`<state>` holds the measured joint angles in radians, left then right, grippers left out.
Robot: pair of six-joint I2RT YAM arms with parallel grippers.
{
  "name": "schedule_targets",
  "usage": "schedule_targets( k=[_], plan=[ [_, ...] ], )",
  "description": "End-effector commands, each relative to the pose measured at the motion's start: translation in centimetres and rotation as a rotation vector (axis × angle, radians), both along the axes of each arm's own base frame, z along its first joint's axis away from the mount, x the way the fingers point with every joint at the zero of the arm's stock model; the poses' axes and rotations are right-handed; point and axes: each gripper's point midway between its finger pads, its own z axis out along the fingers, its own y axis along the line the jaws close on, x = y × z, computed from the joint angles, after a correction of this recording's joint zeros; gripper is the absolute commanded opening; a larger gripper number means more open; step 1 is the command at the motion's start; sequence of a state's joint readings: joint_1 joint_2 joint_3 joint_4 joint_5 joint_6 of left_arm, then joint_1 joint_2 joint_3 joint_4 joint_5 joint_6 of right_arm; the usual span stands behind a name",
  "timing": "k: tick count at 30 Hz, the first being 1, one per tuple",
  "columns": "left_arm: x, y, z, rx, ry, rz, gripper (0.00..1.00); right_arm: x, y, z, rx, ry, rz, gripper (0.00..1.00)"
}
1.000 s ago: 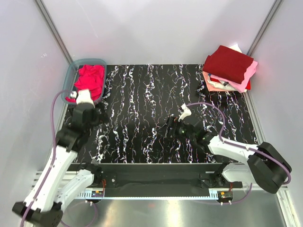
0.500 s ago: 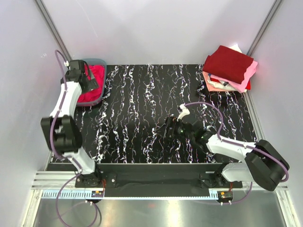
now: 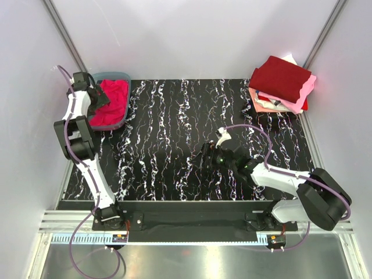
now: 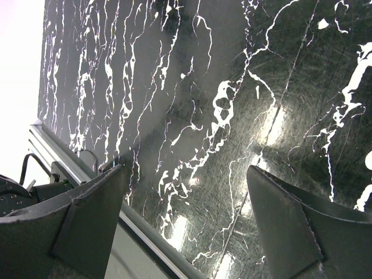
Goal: Fold and stack the t-shirts
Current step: Grab the tshirt from the pile, then move the tshirt to the center of the board
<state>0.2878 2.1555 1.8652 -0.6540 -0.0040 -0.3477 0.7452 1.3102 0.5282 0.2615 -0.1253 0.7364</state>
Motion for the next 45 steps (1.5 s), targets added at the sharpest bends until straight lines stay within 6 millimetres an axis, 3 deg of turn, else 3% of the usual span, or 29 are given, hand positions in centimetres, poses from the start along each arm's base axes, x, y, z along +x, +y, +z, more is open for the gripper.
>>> schedule_targets(
  k=[1,9,12,13,17,18,21,22,23,25,26,27,29,30,31,32,33,34,36,37,38,39,40,41,42,43,44,45],
  plan=[
    [2.8,0.4,1.5,-0.023,-0.099,-0.031,0.78,0.5,1.1,1.7,0.026,-0.045,0.032,0.92],
    [5.2,0.8,-0.6,-0.089,-0.128,-0.035,0.72,0.6,1.3,1.6,0.022,-0.039,0.033,0.91],
    [5.9,0.8,-0.9,-0.124,-0.156,-0.026,0.61,0.6,1.2,1.5,0.019,-0.038,0.031,0.91],
    [6.1,0.9,-0.7,-0.127,-0.164,-0.021,0.43,0.7,1.3,1.5,0.019,-0.038,0.031,0.92],
    [6.8,0.5,0.4,-0.143,-0.204,-0.035,0.0,0.7,1.3,1.3,0.013,-0.032,0.029,0.92],
    [6.8,0.3,0.8,-0.146,-0.211,-0.036,0.0,0.8,1.3,1.4,0.013,-0.034,0.028,0.92],
    [6.7,0.1,4.7,-0.135,-0.281,-0.026,0.0,0.8,1.3,1.3,0.01,-0.028,0.024,0.92],
    [6.7,-0.2,7.6,-0.144,-0.334,-0.018,0.0,0.9,1.3,1.2,0.009,-0.027,0.021,0.92],
    [6.9,-1.1,9.3,-0.158,-0.365,-0.028,0.0,0.9,1.3,1.2,0.006,-0.025,0.021,0.92],
    [7.4,-2.6,15.6,-0.187,-0.473,-0.047,0.0,0.9,1.3,1.3,0.009,-0.027,0.021,0.91],
    [7.2,-4.6,17.8,-0.222,-0.492,-0.087,0.0,0.9,1.3,1.3,0.008,-0.03,0.02,0.91],
    [7.4,-5.5,23.5,-0.221,-0.605,-0.127,0.0,0.9,1.2,1.4,0.009,-0.033,0.017,0.91],
    [5.7,-9.4,32.9,-0.336,-0.826,-0.262,0.0,0.8,0.7,2.0,0.022,-0.058,0.004,0.91],
    [4.7,-10.6,34.3,-0.396,-0.867,-0.291,0.0,0.8,0.6,2.6,0.039,-0.082,-0.004,0.91],
    [1.4,-12.5,39.8,-0.463,-0.969,-0.328,0.0,0.4,0.0,3.0,0.058,-0.106,-0.014,0.91],
    [-0.3,-14.1,42.5,-0.485,-1.041,-0.398,0.0,0.5,-0.5,3.4,0.07,-0.125,-0.039,0.92],
    [-1.6,-15.1,43.4,-0.513,-1.057,-0.424,0.0,0.6,-0.8,4.0,0.092,-0.154,-0.054,0.92],
    [-4.7,-16.7,46.6,-0.552,-1.112,-0.473,0.0,0.3,-1.5,3.4,0.089,-0.155,-0.072,0.92],
    [-7.9,-19.8,47.9,-0.617,-1.136,-0.609,0.0,0.2,-2.3,4.7,0.124,-0.194,-0.108,0.93],
    [-10.5,-21.1,49.2,-0.624,-1.157,-0.656,0.0,0.2,-2.9,5.1,0.131,-0.213,-0.132,0.93],
    [-11.7,-22.5,48.6,-0.643,-1.124,-0.702,0.02,0.4,-3.3,5.2,0.131,-0.218,-0.158,0.94],
    [-11.9,-23.0,46.7,-0.657,-1.068,-0.701,0.12,0.3,-3.6,5.3,0.136,-0.222,-0.168,1.0],
    [-13.5,-23.6,46.3,-0.596,-1.068,-0.738,0.28,0.0,-4.2,5.8,0.15,-0.238,-0.184,1.0],
    [-13.9,-24.1,43.6,-0.614,-0.967,-0.719,0.7,0.3,-4.9,6.0,0.151,-0.25,-0.222,1.0],
    [-13.6,-24.1,40.1,-0.622,-0.875,-0.691,0.95,0.0,-5.5,5.8,0.139,-0.243,-0.24,1.0],
    [-14.5,-24.0,38.4,-0.573,-0.845,-0.695,0.99,-0.1,-6.1,5.9,0.134,-0.245,-0.259,1.0],
    [-15.0,-23.8,35.1,-0.589,-0.737,-0.652,0.99,-0.2,-6.9,7.7,0.168,-0.286,-0.289,1.0],
    [-15.2,-23.5,30.7,-0.593,-0.632,-0.61,0.99,-0.8,-7.7,7.2,0.135,-0.267,-0.295,1.0]
  ],
)
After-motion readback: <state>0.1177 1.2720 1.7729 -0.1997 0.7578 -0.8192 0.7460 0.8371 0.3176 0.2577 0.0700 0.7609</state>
